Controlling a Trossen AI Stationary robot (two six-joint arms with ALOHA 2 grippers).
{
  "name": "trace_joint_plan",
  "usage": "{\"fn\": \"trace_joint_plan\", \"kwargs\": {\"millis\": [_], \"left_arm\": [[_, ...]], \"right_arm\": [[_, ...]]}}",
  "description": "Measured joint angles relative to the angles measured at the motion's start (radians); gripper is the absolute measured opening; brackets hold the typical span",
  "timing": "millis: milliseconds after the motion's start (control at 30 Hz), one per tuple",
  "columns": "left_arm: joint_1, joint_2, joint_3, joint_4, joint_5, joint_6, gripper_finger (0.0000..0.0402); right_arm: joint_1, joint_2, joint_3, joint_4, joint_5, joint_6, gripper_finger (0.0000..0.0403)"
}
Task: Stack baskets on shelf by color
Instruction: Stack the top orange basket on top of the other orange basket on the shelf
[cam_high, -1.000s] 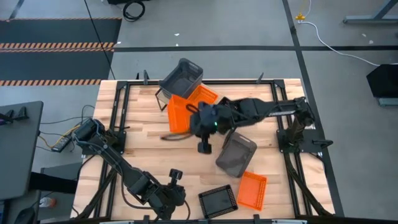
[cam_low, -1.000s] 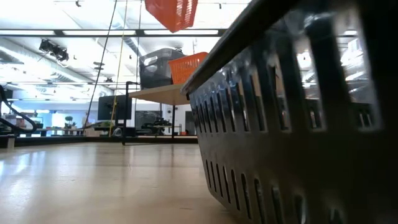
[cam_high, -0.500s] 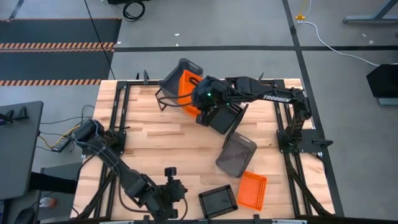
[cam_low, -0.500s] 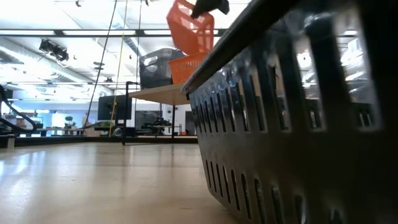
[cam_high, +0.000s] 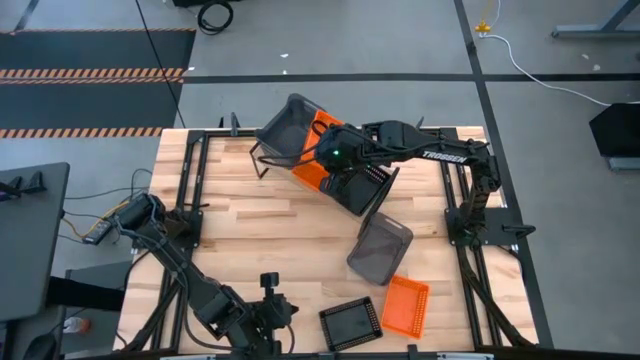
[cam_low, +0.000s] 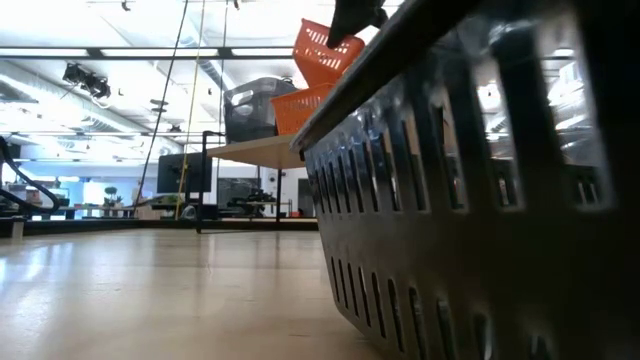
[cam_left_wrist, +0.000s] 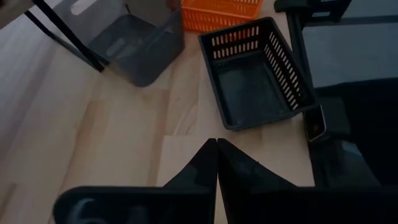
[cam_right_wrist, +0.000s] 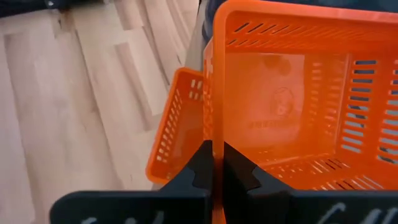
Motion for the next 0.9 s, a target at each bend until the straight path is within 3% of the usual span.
{"fn": "trace_joint_plan", "kwargs": {"millis": [633, 900], "left_arm": [[0.002, 0.000, 0.000, -0.023, 0.000, 0.061, 0.0020], [0.002, 0.002, 0.000, -0.023, 0.000, 0.061, 0.0014]], "right_arm": [[0.003, 0.002, -0.114, 0.062, -0.027, 0.062, 0.0020], [0.006, 0.002, -0.121, 0.101, -0.093, 0.092, 0.0050]]}}
